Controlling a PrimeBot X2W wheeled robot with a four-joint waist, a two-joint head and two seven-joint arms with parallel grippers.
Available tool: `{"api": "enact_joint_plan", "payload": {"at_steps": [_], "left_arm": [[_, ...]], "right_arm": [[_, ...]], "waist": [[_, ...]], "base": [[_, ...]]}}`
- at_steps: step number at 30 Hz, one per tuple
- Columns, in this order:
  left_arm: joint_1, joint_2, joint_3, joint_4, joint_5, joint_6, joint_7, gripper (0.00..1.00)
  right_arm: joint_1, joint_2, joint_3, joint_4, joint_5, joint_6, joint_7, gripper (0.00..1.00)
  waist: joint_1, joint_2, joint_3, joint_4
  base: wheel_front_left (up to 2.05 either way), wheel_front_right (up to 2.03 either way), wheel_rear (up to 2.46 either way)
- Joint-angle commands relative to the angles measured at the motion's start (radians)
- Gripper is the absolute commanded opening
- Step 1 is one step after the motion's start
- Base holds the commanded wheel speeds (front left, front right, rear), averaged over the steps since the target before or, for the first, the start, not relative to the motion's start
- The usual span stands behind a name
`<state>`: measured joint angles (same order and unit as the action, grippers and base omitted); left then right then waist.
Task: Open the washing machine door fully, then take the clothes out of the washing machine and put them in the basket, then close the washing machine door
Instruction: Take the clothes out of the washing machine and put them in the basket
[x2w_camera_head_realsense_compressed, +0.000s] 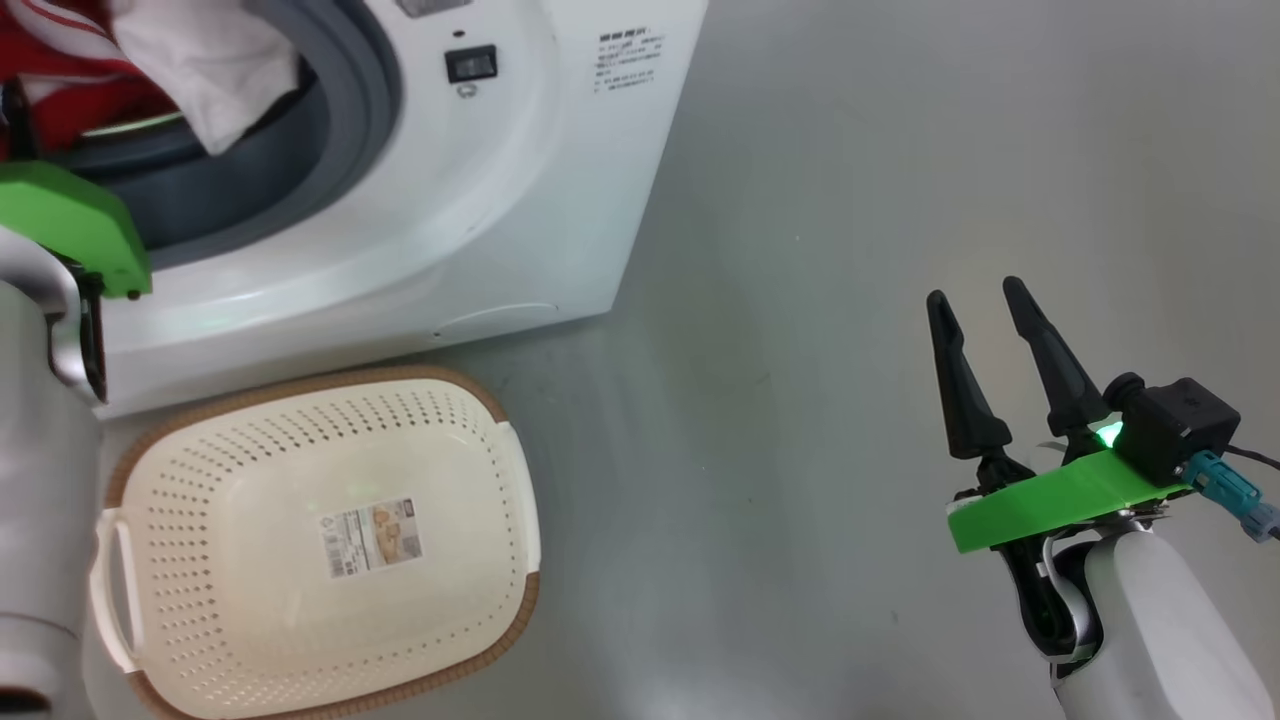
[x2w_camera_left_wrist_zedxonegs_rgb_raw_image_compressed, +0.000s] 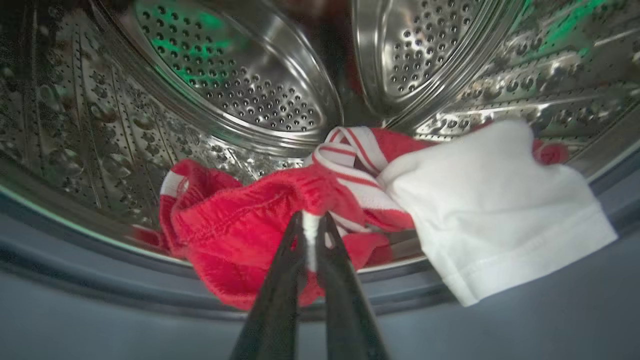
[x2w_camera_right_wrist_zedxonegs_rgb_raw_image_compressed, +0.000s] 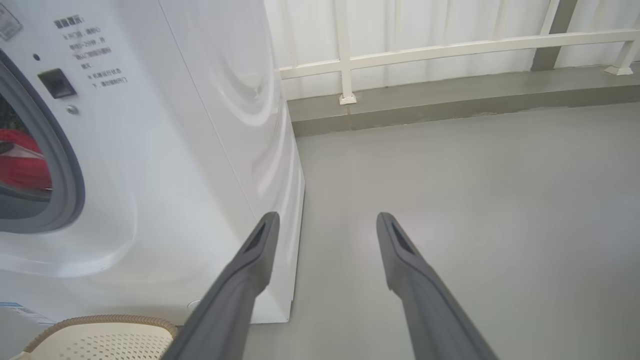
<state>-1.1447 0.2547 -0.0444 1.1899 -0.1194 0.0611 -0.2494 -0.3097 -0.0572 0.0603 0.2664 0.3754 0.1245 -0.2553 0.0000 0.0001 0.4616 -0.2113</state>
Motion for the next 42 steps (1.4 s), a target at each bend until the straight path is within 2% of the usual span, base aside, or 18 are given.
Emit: {"api": "enact_joint_plan", "payload": {"at_steps": [1,8,15,28,36,42], "left_arm": [[0.019,0.039,0.023,-0.053,-0.01,0.002,-0.011,0.0],[0.188,0.005,0.115,-0.374,-0.06,-0.007,-0.012,0.0],[0.317,-0.053,0.203,-0.62,-0.06,-0.041,-0.012,0.0],[0.482,-0.144,0.291,-0.96,-0.001,-0.13,-0.012,0.0],[0.601,-0.185,0.309,-1.154,0.005,-0.152,-0.012,0.0],[0.703,-0.201,0.292,-1.264,-0.005,-0.149,-0.012,0.0]], "right_arm": [[0.021,-0.008,0.015,-0.019,-0.009,0.006,-0.006,1.0],[0.044,-0.02,0.01,-0.013,-0.011,0.006,-0.006,1.0],[0.067,-0.027,0.005,-0.011,-0.011,0.006,-0.006,1.0],[0.099,-0.036,0.003,-0.01,-0.008,0.006,-0.006,1.0],[0.12,-0.039,0.005,-0.012,-0.009,0.006,-0.006,1.0],[0.126,-0.048,0.001,-0.013,-0.01,0.006,-0.006,1.0]], "waist": [[0.0,-0.0001,-0.029,0.019],[0.0,-0.0001,-0.082,0.047],[0.0,-0.0001,-0.116,0.069],[0.0,-0.0001,-0.162,0.086],[0.0,-0.0001,-0.182,0.095],[0.0,-0.0001,-0.182,0.109]], "base": [[0.0,0.0,0.0],[0.0,0.0,0.0],[0.0,0.0,0.0],[0.0,0.0,0.0],[0.0,0.0,0.0],[0.0,0.0,0.0]]}}
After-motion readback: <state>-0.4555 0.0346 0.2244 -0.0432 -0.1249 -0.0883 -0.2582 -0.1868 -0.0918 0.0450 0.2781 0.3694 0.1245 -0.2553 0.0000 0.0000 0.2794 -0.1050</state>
